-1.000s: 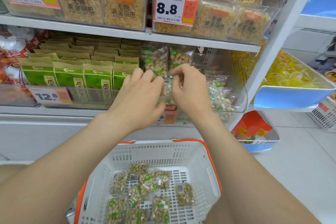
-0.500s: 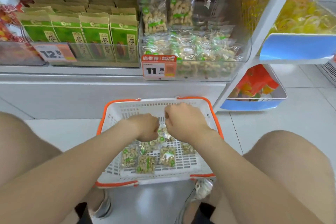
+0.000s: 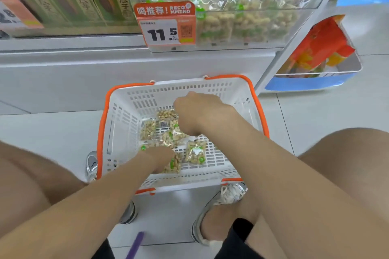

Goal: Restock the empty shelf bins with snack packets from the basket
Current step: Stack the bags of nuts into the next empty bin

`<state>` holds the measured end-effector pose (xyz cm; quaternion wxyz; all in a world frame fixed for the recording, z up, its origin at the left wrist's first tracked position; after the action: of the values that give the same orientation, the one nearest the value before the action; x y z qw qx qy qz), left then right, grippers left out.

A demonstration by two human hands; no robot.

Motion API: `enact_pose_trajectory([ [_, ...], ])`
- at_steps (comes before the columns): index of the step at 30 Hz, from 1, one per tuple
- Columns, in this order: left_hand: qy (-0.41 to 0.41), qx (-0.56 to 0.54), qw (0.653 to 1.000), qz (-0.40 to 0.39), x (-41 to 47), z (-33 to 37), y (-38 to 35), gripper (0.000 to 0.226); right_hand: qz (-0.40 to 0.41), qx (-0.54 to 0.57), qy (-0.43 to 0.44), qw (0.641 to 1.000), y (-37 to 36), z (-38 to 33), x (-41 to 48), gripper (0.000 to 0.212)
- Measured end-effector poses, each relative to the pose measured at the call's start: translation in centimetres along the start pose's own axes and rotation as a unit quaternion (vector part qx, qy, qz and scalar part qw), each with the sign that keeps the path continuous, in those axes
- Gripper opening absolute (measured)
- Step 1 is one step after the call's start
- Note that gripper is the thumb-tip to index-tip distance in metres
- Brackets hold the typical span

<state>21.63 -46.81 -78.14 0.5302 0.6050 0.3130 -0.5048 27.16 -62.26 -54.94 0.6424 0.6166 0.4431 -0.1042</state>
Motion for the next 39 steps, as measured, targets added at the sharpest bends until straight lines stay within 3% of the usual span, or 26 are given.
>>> enact_pose_trajectory([
  [4,-0.024,0.014,1.0,-0.007,1.3,0.8,-0.9,0.092,-0.006,0.015,0.016,1.0,0.9,0.4,1.1,0.023],
  [9,0.001,-0.001,1.0,-0.01,3.1,1.9,-1.8,0.087,-0.002,0.02,0.027,0.999,1.1,0.8,1.8,0.022],
  [16,-0.013,-0.041,0.999,0.013,3.8,2.3,-1.9,0.097,-0.007,0.034,0.053,0.998,0.9,0.3,2.2,0.019],
  [25,0.033,0.039,0.998,0.042,3.9,1.3,-1.4,0.046,-0.01,0.015,0.052,0.998,0.5,0.4,3.3,0.031],
  [29,0.018,0.032,0.997,0.074,3.8,0.8,-1.7,0.056,-0.005,0.007,0.056,0.998,0.6,0.4,3.3,0.031],
  [35,0.003,-0.02,0.999,-0.034,3.4,0.4,-1.7,0.061,-0.012,-0.007,0.05,0.999,0.4,0.7,3.6,0.034],
  [37,-0.008,-0.057,0.998,-0.03,3.3,0.6,-1.5,0.056,-0.014,-0.006,0.05,0.999,0.5,0.8,3.8,0.036],
  [39,-0.022,-0.096,0.995,-0.023,3.8,0.8,-1.7,0.069,-0.015,-0.003,0.052,0.999,0.5,0.8,4.1,0.038],
])
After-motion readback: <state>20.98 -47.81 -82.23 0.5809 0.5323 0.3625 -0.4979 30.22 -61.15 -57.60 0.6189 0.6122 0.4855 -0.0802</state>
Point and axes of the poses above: each hand's wrist, its own x-axis towards the middle knuckle, its own y-axis out of the back of the hand, z = x × y, the point moved 1 cm from there along x, towards the middle knuckle, and after that the axes turned 14 degrees about -z, right-handed, at the moved point
